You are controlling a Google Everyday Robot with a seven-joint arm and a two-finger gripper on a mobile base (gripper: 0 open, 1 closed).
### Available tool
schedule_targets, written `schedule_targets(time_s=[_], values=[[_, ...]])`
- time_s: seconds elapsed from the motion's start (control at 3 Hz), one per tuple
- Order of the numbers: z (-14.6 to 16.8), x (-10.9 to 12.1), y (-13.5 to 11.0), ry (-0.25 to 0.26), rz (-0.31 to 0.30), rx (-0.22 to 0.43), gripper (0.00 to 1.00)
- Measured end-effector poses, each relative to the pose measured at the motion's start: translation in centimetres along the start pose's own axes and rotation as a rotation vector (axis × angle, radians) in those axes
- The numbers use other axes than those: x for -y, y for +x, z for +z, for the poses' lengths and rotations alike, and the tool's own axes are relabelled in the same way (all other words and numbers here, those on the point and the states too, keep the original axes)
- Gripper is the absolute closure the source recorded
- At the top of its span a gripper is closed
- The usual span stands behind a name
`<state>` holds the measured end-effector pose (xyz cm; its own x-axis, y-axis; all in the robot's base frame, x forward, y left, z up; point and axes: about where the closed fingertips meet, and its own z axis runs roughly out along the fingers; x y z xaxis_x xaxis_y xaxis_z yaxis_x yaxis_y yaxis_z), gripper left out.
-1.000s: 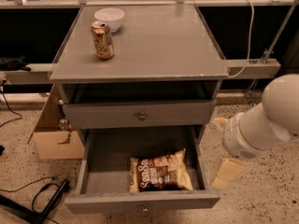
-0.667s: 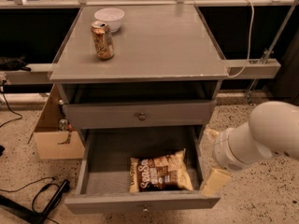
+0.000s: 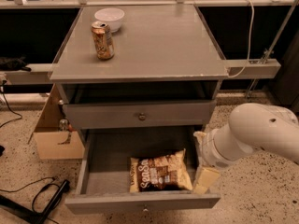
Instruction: Pick brown chip bag from middle drawer and place on counter
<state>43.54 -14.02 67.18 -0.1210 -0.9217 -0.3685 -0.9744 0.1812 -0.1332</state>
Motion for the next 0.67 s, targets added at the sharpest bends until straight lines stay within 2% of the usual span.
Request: schedule_targets(time_s=[0.33,0.67], values=[[8.6,2.0,-0.1,-0.070,-0.063,-0.007,0.00],[14.3,3.4,-0.6,-0.121,-0.096,-0.026,0.00]])
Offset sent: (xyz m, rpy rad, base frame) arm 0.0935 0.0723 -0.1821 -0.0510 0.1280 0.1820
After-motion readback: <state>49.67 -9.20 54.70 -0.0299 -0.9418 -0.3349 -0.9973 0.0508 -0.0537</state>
